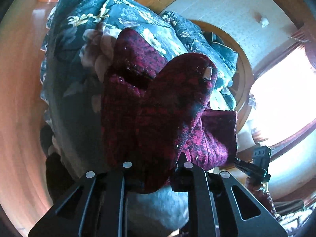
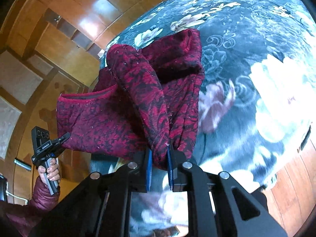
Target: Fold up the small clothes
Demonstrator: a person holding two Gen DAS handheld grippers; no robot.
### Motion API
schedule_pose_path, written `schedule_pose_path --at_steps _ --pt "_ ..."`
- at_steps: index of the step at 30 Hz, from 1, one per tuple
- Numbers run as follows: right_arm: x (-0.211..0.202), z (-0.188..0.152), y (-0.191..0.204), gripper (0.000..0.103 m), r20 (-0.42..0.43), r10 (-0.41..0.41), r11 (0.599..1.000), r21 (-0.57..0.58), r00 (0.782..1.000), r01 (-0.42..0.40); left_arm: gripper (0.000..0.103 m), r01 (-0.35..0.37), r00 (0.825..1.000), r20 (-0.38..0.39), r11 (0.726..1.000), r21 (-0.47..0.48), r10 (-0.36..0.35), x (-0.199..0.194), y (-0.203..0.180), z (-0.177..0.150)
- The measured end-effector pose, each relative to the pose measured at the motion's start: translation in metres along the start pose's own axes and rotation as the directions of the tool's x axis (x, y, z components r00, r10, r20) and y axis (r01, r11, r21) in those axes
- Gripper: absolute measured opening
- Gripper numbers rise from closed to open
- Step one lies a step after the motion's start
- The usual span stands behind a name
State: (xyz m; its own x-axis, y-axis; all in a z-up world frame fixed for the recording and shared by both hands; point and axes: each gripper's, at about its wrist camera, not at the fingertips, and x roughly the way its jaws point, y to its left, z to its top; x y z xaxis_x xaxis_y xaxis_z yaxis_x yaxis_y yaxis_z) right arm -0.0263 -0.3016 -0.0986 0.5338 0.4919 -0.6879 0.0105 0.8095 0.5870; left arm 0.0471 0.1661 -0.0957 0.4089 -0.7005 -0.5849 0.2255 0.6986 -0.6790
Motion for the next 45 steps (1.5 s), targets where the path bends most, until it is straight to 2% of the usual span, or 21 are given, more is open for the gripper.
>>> schedule_pose_path --at_steps 3,6,7,9,11,13,15,17,21,24,26,28,29,30,31,32,33,37,39,42,45 --pt "-0.014 -0.017 0.002 0.012 -0.027 0.008 1.0 -0.018 1.0 -0.009 0.016 0.005 1.0 -0.025 1.0 -0.014 -0.006 -0.007 -0.002 -0.02" --pt "-0.018 -0.038 -0.006 0.012 -0.064 -0.004 1.0 -0.005 0.998 0.003 0.019 -0.037 0.997 -0.073 0.999 -0.004 0.037 0.0 -0.002 -0.034" --pt "-0.016 -0.041 -0.01 0.012 -0.071 -0.006 1.0 0.006 0.997 0.006 0.021 -0.057 0.995 -0.079 0.998 0.014 0.058 0.004 -0.003 -0.033" --pt "-0.009 -0.042 -0.013 0.015 -0.07 -0.025 1.0 0.015 0.997 0.026 0.034 -0.126 0.99 -0.067 0.992 0.024 0.128 0.006 -0.004 -0.031" --pt "-0.001 -0.038 -0.013 0.023 -0.071 -0.054 0.998 0.015 0.996 0.055 0.048 -0.168 0.985 -0.04 0.984 0.061 0.17 0.005 -0.012 -0.024" --pt "0.0 -0.031 -0.007 0.045 -0.047 -0.108 0.994 -0.012 0.993 0.108 0.062 -0.221 0.975 0.015 0.969 0.109 0.22 0.0 -0.021 -0.015" --pt "-0.003 -0.025 0.001 0.051 -0.011 -0.129 0.991 -0.046 0.992 0.128 0.065 -0.241 0.97 0.05 0.958 0.155 0.236 -0.003 -0.028 -0.008" --pt "-0.004 -0.014 0.016 0.058 0.046 -0.165 0.981 -0.1 0.985 0.169 0.065 -0.249 0.968 0.064 0.954 0.168 0.241 -0.002 -0.03 0.001" --pt "0.009 0.005 0.036 0.058 0.107 -0.21 0.96 -0.166 0.972 0.226 0.065 -0.253 0.967 0.067 0.948 0.195 0.245 0.01 -0.029 0.018" --pt "0.026 0.016 0.047 0.055 0.113 -0.231 0.948 -0.197 0.966 0.25 0.065 -0.249 0.968 0.06 0.943 0.219 0.242 0.023 -0.032 0.026" --pt "0.038 0.022 0.051 0.046 0.114 -0.262 0.934 -0.221 0.958 0.282 0.065 -0.253 0.968 0.062 0.938 0.238 0.245 0.03 -0.034 0.031" --pt "0.049 0.026 0.049 0.025 0.103 -0.298 0.922 -0.227 0.949 0.315 0.062 -0.246 0.969 0.051 0.934 0.26 0.241 0.038 -0.038 0.033" --pt "0.053 0.027 0.046 0.022 0.097 -0.31 0.92 -0.219 0.946 0.324 0.048 -0.248 0.969 0.05 0.928 0.278 0.244 0.042 -0.041 0.033" --pt "0.056 0.028 0.042 0.019 0.093 -0.324 0.918 -0.209 0.942 0.336 0.04 -0.254 0.967 0.05 0.922 0.292 0.25 0.045 -0.043 0.033" --pt "0.059 0.029 0.038 0.017 0.087 -0.333 0.919 -0.192 0.939 0.344 0.028 -0.267 0.963 0.054 0.913 0.308 0.264 0.047 -0.046 0.032" --pt "0.061 0.029 0.033 0.017 0.08 -0.328 0.925 -0.174 0.941 0.338 0.024 -0.288 0.957 0.073 0.9 0.328 0.279 0.047 -0.05 0.03" --pt "0.063 0.028 0.028 0.017 0.071 -0.325 0.929 -0.161 0.943 0.333 0.022 -0.302 0.953 0.092 0.889 0.344 0.288 0.046 -0.053 0.028" --pt "0.071 0.025 0.017 0.017 0.047 -0.33 0.932 -0.144 0.943 0.334 0.021 -0.414 0.91 0.202 0.802 0.431 0.361 0.041 -0.075 0.015" --pt "0.074 0.025 0.014 0.017 0.043 -0.327 0.935 -0.134 0.944 0.33 0.021 -0.45 0.893 0.237 0.775 0.445 0.382 0.041 -0.081 0.011" --pt "0.077 0.026 0.012 0.017 0.039 -0.326 0.936 -0.124 0.945 0.328 0.021 -0.483 0.875 0.271 0.751 0.451 0.401 0.039 -0.085 0.01" --pt "0.078 0.026 0.01 0.017 0.041 -0.324 0.937 -0.12 0.945 0.327 0.021 -0.495 0.868 0.285 0.744 0.449 0.405 0.037 -0.087 0.01"
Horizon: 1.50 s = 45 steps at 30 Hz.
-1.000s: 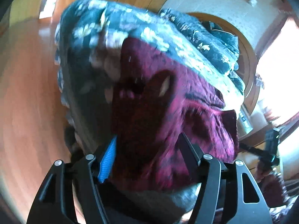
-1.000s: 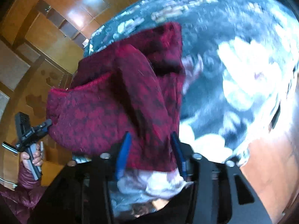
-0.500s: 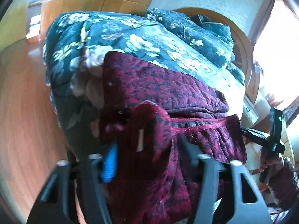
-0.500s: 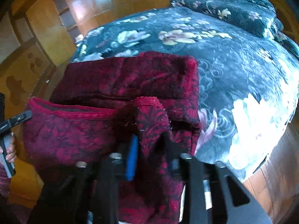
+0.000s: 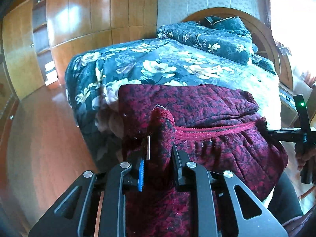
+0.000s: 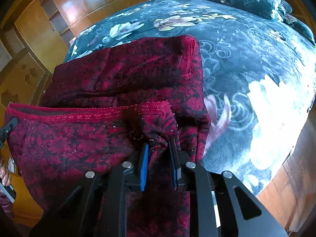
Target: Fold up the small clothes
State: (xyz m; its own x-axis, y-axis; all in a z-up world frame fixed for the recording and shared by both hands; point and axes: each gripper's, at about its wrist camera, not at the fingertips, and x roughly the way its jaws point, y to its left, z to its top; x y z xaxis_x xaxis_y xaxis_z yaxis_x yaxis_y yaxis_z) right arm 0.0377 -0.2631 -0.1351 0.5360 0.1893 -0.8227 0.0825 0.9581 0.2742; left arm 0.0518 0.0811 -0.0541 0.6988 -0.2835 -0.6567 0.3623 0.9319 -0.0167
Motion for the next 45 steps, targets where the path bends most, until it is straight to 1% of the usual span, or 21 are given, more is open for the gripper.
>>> schedule_pose_path --at_steps 8,10,17,22,26,29,31,32,35,38,40,42,45 --pt "-0.001 0.0 -0.001 0.019 0.001 0.002 1.0 0.001 1.0 -0.002 0.021 -0.015 1.0 0.01 1.0 -0.003 0.015 -0.004 -0.002 -0.002" --pt "-0.002 0.001 -0.001 0.021 0.0 0.002 1.0 -0.001 1.0 -0.002 0.021 -0.017 1.0 0.012 1.0 -0.002 0.017 -0.004 -0.002 -0.002" --pt "-0.006 0.001 0.003 0.021 -0.004 -0.014 1.0 -0.014 1.0 0.014 0.021 -0.02 1.0 0.016 1.0 -0.009 0.02 -0.007 -0.002 -0.004" --pt "-0.014 0.001 0.011 0.015 0.012 -0.03 0.999 -0.031 0.999 0.03 0.021 -0.029 0.999 0.022 0.999 -0.016 0.029 -0.011 -0.002 -0.009" --pt "-0.017 -0.002 0.013 0.014 0.02 -0.038 0.998 -0.042 0.999 0.039 0.021 -0.026 1.0 0.0 0.998 -0.049 0.026 -0.005 0.002 -0.016" --pt "-0.013 -0.006 0.017 0.014 0.01 -0.057 0.996 -0.068 0.998 0.057 0.018 -0.018 1.0 -0.021 0.996 -0.086 0.016 -0.001 0.007 -0.022" --pt "-0.018 -0.005 0.021 0.012 0.011 -0.057 0.995 -0.083 0.998 0.058 0.017 0.01 1.0 -0.009 0.993 -0.116 -0.011 -0.008 0.011 -0.022" --pt "-0.024 -0.004 0.022 0.012 0.021 -0.05 0.995 -0.088 0.999 0.052 0.016 0.041 0.999 0.012 0.99 -0.133 -0.039 -0.016 0.014 -0.021" --pt "-0.051 0.002 0.023 0.011 0.07 0.004 0.997 -0.08 0.998 0.002 0.015 0.106 0.993 0.069 0.981 -0.161 -0.096 -0.035 0.021 -0.012" --pt "-0.073 0.011 0.025 0.01 0.124 0.039 0.996 -0.079 0.992 -0.03 0.015 0.143 0.986 0.109 0.973 -0.184 -0.124 -0.044 0.027 0.002" --pt "-0.082 0.02 0.026 0.01 0.154 0.06 0.996 -0.073 0.986 -0.049 0.015 0.154 0.984 0.122 0.967 -0.203 -0.131 -0.042 0.031 0.013" --pt "-0.087 0.031 0.027 0.01 0.176 0.073 0.996 -0.066 0.982 -0.063 0.015 0.147 0.984 0.129 0.967 -0.209 -0.122 -0.038 0.033 0.025" --pt "-0.085 0.05 0.03 0.01 0.201 0.06 0.997 -0.069 0.978 -0.047 0.015 0.126 0.985 0.138 0.972 -0.196 -0.1 -0.029 0.035 0.046"
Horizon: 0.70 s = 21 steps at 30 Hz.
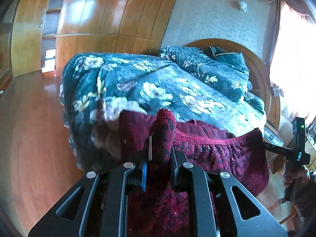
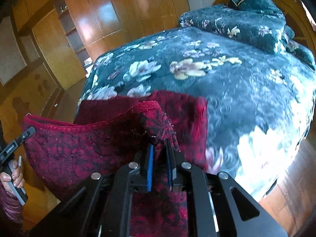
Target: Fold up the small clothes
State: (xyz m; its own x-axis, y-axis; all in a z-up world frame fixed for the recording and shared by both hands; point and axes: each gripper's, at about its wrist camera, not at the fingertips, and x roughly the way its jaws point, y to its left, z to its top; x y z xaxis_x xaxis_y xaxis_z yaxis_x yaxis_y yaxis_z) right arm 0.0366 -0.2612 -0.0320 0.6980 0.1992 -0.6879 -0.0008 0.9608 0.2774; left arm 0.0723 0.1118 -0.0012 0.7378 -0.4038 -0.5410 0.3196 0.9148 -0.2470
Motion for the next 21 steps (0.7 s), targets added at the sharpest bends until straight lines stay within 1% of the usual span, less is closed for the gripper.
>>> schedule_pose_path --at_steps 3,8,10,12,17,19,21 --pt "0.01 0.021 -0.001 0.01 0.021 -0.014 1.0 0.003 1.0 0.014 0.015 -0.022 1.0 0.006 1.0 0.012 0.022 0.018 0.001 0.02" --pt "0.031 0.06 -0.004 0.01 0.063 -0.048 0.999 0.011 0.997 0.048 0.015 -0.058 0.998 -0.003 0.998 -0.005 0.058 0.06 0.008 0.053" --pt "0.045 0.072 -0.006 0.01 0.061 -0.071 0.997 0.012 0.996 0.07 0.015 -0.066 0.998 -0.02 0.998 -0.011 0.066 0.081 0.011 0.064" --pt "0.062 0.082 -0.011 0.01 0.051 -0.095 0.995 0.024 0.994 0.094 0.015 -0.089 0.995 -0.038 0.996 -0.004 0.089 0.102 0.011 0.072" --pt "0.1 0.091 -0.031 0.01 0.01 -0.142 0.986 0.085 0.99 0.141 0.015 -0.126 0.988 -0.091 0.992 0.016 0.127 0.151 0.013 0.083" --pt "0.115 0.09 -0.041 0.01 -0.014 -0.165 0.981 0.104 0.986 0.166 0.015 -0.149 0.982 -0.118 0.989 0.022 0.151 0.172 0.015 0.084" --pt "0.128 0.088 -0.048 0.01 -0.039 -0.192 0.975 0.111 0.981 0.195 0.015 -0.177 0.97 -0.163 0.984 0.027 0.179 0.198 0.019 0.08"
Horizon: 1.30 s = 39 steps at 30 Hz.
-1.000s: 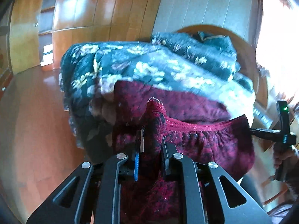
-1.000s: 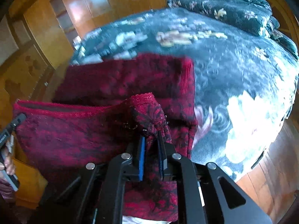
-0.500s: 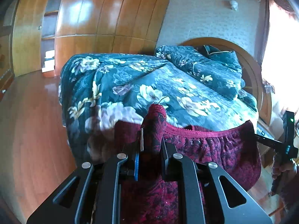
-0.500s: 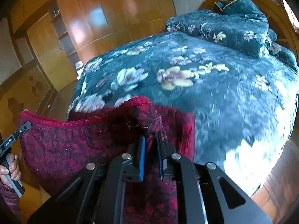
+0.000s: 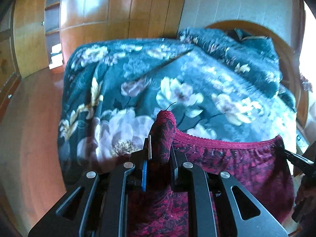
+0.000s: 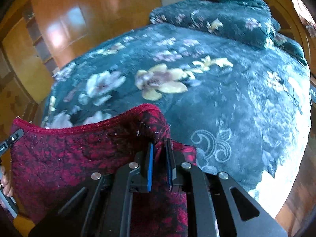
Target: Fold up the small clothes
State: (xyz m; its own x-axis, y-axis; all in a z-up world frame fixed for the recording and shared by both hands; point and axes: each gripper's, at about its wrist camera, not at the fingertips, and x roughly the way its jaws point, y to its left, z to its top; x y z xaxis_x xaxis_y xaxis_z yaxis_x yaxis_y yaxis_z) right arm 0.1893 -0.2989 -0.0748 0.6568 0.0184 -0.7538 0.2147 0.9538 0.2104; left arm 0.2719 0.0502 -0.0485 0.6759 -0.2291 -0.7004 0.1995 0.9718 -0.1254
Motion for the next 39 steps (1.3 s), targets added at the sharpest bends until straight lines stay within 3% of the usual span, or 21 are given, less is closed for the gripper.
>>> schedule_pose_path --at_steps 3,6,9,10,11,12,15,19,21,24,27,29,31,33,36,38,39 --pt "0.026 -0.008 -0.011 0.01 -0.057 -0.054 0.998 0.022 0.997 0.055 0.017 -0.036 0.995 -0.092 0.999 -0.017 0.034 0.04 0.004 -0.007" --pt "0.041 -0.016 -0.01 0.011 -0.069 -0.1 0.995 -0.017 0.993 0.099 0.025 -0.072 0.984 -0.17 0.996 -0.048 0.063 0.066 0.015 -0.021" --pt "0.043 -0.015 -0.008 0.016 -0.074 -0.105 0.994 -0.042 0.992 0.102 0.025 -0.031 0.99 -0.141 0.993 -0.114 0.015 0.048 0.027 -0.023" --pt "0.038 -0.014 -0.009 0.025 -0.07 -0.09 0.995 -0.044 0.994 0.087 0.028 -0.022 0.992 -0.128 0.99 -0.138 0.004 0.037 0.03 -0.022" --pt "0.033 -0.013 -0.01 0.03 -0.065 -0.071 0.997 -0.04 0.995 0.069 0.042 -0.029 0.994 -0.111 0.988 -0.154 0.012 0.025 0.033 -0.023" --pt "0.024 -0.013 -0.013 0.038 -0.056 -0.047 0.999 -0.027 0.997 0.046 0.047 -0.04 0.995 -0.091 0.986 -0.16 0.026 0.016 0.033 -0.024" --pt "-0.011 -0.022 -0.029 0.039 -0.04 0.064 0.998 0.025 0.997 -0.063 0.048 -0.008 1.0 -0.012 0.989 -0.151 0.006 -0.029 0.035 -0.036" --pt "-0.05 -0.056 -0.05 0.042 -0.061 0.199 0.978 0.078 0.978 -0.194 0.048 0.029 0.999 0.035 0.997 -0.072 -0.027 -0.07 0.02 -0.064" --pt "-0.067 -0.083 -0.061 0.042 -0.084 0.27 0.96 0.1 0.959 -0.261 0.048 0.04 0.999 0.036 0.999 -0.022 -0.039 -0.083 0.009 -0.085" --pt "-0.076 -0.114 -0.065 0.046 -0.126 0.305 0.95 0.105 0.944 -0.293 0.048 0.039 0.999 0.004 0.998 0.046 -0.04 -0.087 -0.009 -0.111" --pt "-0.071 -0.142 -0.062 0.046 -0.174 0.316 0.947 0.124 0.933 -0.297 0.048 0.031 0.998 -0.051 0.998 0.046 -0.028 -0.077 -0.015 -0.13" --pt "-0.064 -0.151 -0.06 0.02 -0.189 0.316 0.946 0.142 0.93 -0.292 0.048 -0.002 0.996 -0.084 0.999 0.046 0.006 -0.066 -0.015 -0.136" --pt "-0.069 -0.151 -0.055 0.011 -0.196 0.265 0.962 0.116 0.944 -0.246 0.048 -0.003 0.995 -0.1 1.0 0.023 0.005 -0.06 -0.012 -0.136" --pt "-0.075 -0.149 -0.051 0.01 -0.185 0.21 0.978 0.059 0.96 -0.202 0.048 -0.014 0.995 -0.103 0.999 0.029 0.017 -0.06 -0.013 -0.136" --pt "-0.065 -0.154 -0.049 0.011 -0.216 0.159 0.987 0.032 0.963 -0.156 0.049 -0.01 0.996 -0.094 1.0 0.02 0.011 -0.071 -0.011 -0.135" --pt "-0.066 -0.154 -0.044 0.014 -0.199 0.154 0.988 0.032 0.968 -0.15 0.071 0.003 0.998 -0.061 1.0 -0.021 -0.004 -0.086 0.001 -0.134" --pt "-0.068 -0.156 -0.044 0.02 -0.192 0.161 0.987 0.046 0.968 -0.155 0.072 0.002 0.999 -0.041 0.999 -0.05 -0.004 -0.093 0.01 -0.135"
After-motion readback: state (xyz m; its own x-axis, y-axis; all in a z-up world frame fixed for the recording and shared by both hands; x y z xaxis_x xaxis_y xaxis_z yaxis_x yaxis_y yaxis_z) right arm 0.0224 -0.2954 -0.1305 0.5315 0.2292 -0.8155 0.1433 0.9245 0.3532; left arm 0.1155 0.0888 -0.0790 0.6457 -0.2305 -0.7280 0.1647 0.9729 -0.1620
